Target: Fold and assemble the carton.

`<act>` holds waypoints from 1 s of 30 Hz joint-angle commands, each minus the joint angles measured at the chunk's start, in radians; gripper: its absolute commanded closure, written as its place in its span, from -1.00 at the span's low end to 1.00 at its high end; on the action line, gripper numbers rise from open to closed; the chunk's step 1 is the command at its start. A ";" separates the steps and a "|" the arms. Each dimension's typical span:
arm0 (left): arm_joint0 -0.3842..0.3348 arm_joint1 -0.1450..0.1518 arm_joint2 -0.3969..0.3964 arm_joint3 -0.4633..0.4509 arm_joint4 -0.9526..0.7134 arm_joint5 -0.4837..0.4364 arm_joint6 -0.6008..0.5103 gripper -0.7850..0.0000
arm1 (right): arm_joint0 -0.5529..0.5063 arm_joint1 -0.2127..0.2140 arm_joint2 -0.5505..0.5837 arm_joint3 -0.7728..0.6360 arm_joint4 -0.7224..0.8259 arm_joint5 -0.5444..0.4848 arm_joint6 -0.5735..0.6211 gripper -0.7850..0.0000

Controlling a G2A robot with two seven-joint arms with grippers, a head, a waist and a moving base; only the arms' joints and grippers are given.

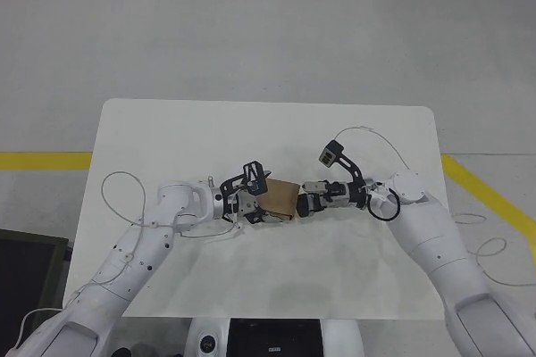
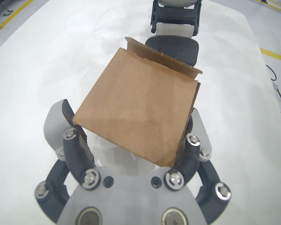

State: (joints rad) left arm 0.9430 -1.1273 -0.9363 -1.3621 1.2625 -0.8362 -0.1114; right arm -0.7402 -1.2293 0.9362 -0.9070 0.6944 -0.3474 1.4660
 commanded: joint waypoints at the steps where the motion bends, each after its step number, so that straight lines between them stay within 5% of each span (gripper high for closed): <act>1: 0.000 0.000 -0.001 0.001 0.001 0.000 0.000 -1.00 | 0.005 -0.002 -0.005 0.003 -0.020 -0.007 -0.010 -1.00; 10: 0.005 0.001 -0.007 0.001 0.005 -0.002 -0.003 -1.00 | -0.002 0.009 0.018 -0.018 -0.100 -0.062 -0.058 -1.00; 12: 0.007 0.001 -0.007 -0.001 0.006 -0.003 -0.003 -1.00 | -0.011 0.012 0.025 -0.029 -0.109 -0.062 -0.063 -0.65; 18: 0.010 0.001 -0.007 -0.006 0.010 -0.003 -0.007 -1.00 | -0.029 0.019 0.031 -0.047 -0.140 -0.038 -0.072 -0.84; 22: 0.010 0.001 -0.006 -0.007 0.011 -0.003 -0.010 -1.00 | -0.029 0.022 0.031 -0.042 -0.176 -0.020 -0.082 -0.59; 26: 0.011 0.001 -0.007 -0.009 0.011 -0.003 -0.012 -1.00 | -0.032 0.025 0.033 -0.038 -0.194 -0.014 -0.093 0.02; 30: 0.014 0.001 -0.008 -0.008 0.006 -0.006 -0.013 -1.00 | -0.039 0.026 0.034 -0.037 -0.199 -0.008 -0.093 0.21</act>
State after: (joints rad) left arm 0.9560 -1.1266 -0.9442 -1.3703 1.2711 -0.8406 -0.1239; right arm -0.7785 -1.2038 0.9707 -0.9437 0.5015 -0.3575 1.3739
